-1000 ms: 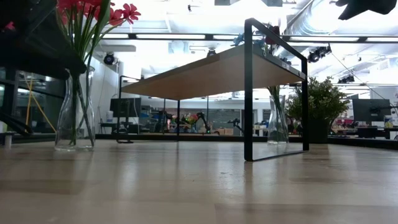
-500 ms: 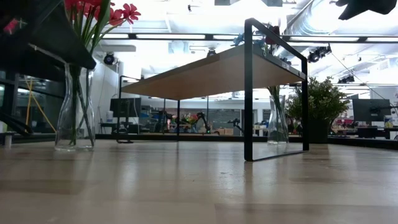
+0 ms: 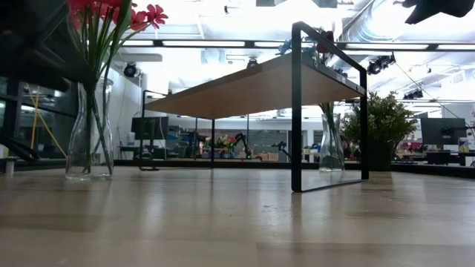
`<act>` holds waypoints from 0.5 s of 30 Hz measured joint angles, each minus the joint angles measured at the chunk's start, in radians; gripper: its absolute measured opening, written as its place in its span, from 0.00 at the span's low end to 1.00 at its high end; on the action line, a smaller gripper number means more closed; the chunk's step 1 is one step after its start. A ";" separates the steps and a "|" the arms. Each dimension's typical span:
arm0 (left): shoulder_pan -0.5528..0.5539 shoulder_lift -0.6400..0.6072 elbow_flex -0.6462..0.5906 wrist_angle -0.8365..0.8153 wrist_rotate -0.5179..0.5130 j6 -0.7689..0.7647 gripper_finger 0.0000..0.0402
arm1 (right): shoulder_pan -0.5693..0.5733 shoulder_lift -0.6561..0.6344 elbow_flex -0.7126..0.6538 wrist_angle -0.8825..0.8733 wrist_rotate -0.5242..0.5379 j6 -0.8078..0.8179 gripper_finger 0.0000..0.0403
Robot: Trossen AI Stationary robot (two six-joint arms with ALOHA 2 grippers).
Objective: Pick and place flowers into a vace then onto a shelf
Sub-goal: Put the bottom transparent vase on the shelf
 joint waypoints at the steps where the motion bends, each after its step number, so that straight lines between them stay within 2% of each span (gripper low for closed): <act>1: 0.000 0.000 0.000 -0.020 0.001 -0.003 0.73 | 0.000 0.000 0.000 0.000 -0.004 0.000 0.45; 8: 0.000 0.001 -0.006 -0.040 0.014 -0.031 0.74 | 0.000 0.000 0.000 0.000 -0.022 -0.003 0.45; 12: 0.008 0.003 -0.010 -0.040 -0.031 -0.027 0.75 | 0.000 0.000 0.000 0.000 -0.019 -0.009 0.45; 15: 0.010 0.003 -0.010 -0.038 -0.022 -0.031 0.74 | 0.000 0.000 0.000 0.000 -0.013 -0.010 0.45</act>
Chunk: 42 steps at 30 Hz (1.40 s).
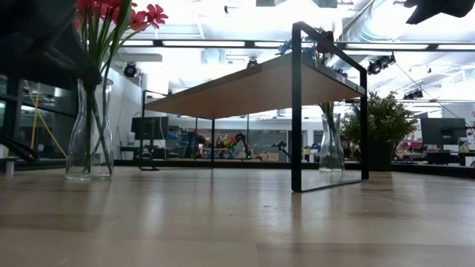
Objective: Pick and place flowers into a vace then onto a shelf
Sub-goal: Put the bottom transparent vase on the shelf
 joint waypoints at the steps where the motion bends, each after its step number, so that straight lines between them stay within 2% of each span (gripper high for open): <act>1: 0.000 0.000 0.000 0.002 0.012 -0.001 0.74 | 0.000 0.000 0.000 0.000 0.002 0.000 0.45; 6: 0.004 0.000 0.015 0.008 0.060 -0.007 0.74 | 0.000 0.000 0.000 -0.001 0.019 -0.001 0.45; 13: 0.004 0.000 0.096 0.006 -0.003 0.009 0.75 | 0.000 0.000 0.000 -0.002 0.017 -0.085 0.45; 18: 0.004 -0.001 0.170 0.008 -0.007 0.031 0.74 | 0.000 0.000 0.000 -0.009 0.031 -0.167 0.45; 23: 0.004 -0.002 0.219 0.052 -0.006 0.094 0.75 | 0.000 0.000 0.000 -0.009 -0.014 -0.255 0.45; 27: 0.004 -0.002 0.237 0.129 0.021 0.181 0.75 | 0.000 0.000 0.000 -0.009 -0.041 -0.294 0.45; 31: 0.004 -0.002 0.237 0.208 0.049 0.192 0.74 | 0.000 0.000 0.000 -0.009 -0.060 -0.314 0.45; 36: 0.004 -0.002 0.237 0.217 0.118 0.192 0.74 | 0.000 0.000 0.000 -0.009 -0.074 -0.315 0.45; 42: 0.004 -0.002 0.237 0.217 0.127 0.192 0.74 | 0.000 0.000 0.000 -0.008 -0.108 -0.306 0.45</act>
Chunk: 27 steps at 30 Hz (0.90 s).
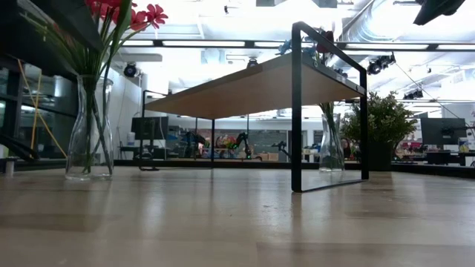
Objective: Pick and place flowers into a vace then onto a shelf
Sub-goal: Put the bottom transparent vase on the shelf
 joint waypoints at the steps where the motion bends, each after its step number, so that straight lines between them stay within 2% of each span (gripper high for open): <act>1: 0.000 0.000 0.000 0.000 -0.001 0.000 0.74 | 0.000 0.000 0.000 0.000 -0.001 0.004 0.45; 10: 0.000 0.000 0.000 -0.002 -0.015 0.000 0.77 | 0.000 0.000 0.000 0.000 0.001 0.017 0.45; 17: 0.000 0.000 0.000 -0.009 -0.023 -0.011 0.97 | 0.000 0.000 0.000 0.000 0.002 0.017 0.45; 22: 0.000 0.000 0.000 -0.010 -0.039 -0.010 0.95 | 0.000 0.000 0.000 0.000 0.002 0.017 0.45; 27: 0.000 0.000 0.000 -0.027 -0.022 -0.007 0.99 | 0.000 0.000 0.000 0.000 0.002 0.013 0.45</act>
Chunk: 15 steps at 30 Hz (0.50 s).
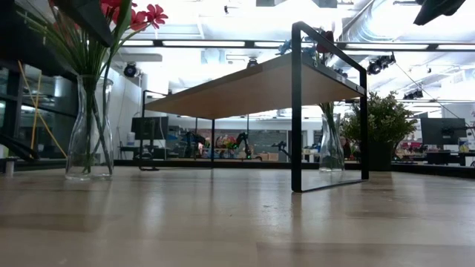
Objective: Pick and place flowers into a vace then onto a shelf
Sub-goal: Put the bottom transparent vase on the shelf
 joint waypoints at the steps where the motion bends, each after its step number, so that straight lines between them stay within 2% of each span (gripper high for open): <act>1: 0.000 0.000 0.000 -0.004 0.009 0.000 0.98 | 0.000 0.000 0.000 0.000 0.000 0.000 0.45; 8: 0.000 0.032 -0.005 -0.068 0.014 -0.001 0.95 | 0.000 0.000 0.000 0.000 -0.001 -0.003 0.45; 15: 0.000 0.040 -0.072 -0.065 -0.022 -0.052 0.99 | 0.000 0.000 0.000 0.000 -0.003 -0.003 0.45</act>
